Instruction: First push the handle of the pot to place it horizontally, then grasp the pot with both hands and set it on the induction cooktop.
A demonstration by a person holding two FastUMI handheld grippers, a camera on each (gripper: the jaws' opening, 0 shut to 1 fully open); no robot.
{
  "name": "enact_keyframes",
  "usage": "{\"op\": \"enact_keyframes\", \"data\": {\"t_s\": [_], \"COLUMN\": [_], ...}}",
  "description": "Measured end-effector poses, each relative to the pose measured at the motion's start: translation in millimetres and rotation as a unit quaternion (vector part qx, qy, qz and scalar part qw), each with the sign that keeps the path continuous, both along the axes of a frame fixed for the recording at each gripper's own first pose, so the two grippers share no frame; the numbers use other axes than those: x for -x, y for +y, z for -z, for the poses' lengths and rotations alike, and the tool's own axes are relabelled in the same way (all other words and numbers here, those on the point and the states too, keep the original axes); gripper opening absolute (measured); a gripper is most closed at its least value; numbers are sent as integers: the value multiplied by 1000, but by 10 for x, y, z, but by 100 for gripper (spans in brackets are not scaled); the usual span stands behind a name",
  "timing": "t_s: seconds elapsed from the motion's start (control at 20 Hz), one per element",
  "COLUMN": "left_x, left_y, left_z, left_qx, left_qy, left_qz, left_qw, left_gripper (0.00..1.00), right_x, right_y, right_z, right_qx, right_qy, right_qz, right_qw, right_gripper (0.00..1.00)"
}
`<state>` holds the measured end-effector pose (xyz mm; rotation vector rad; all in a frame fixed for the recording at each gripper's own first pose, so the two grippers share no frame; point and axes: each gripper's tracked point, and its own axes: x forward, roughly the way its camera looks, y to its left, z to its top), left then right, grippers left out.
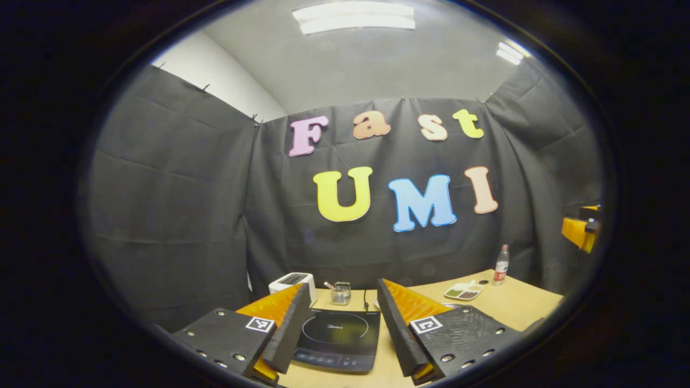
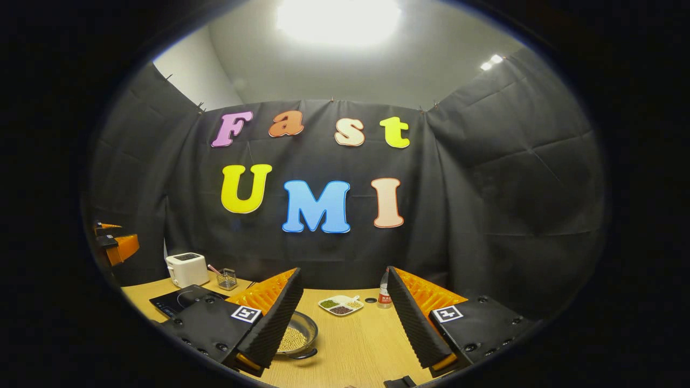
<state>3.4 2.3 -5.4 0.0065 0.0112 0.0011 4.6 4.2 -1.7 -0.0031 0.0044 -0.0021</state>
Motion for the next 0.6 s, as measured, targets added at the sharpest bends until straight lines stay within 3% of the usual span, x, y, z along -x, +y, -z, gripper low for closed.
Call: {"op": "enact_keyframes", "data": {"t_s": [0.6], "left_x": [-6], "left_y": [43], "left_z": [26], "left_qx": [-1], "left_qy": [0], "left_qz": [0], "left_qw": [1000], "left_gripper": [76], "right_x": [-6], "right_y": [56], "right_z": [10], "right_qx": [2], "right_qy": [1], "right_qz": [-7], "right_qw": [1000], "right_gripper": [99]}}
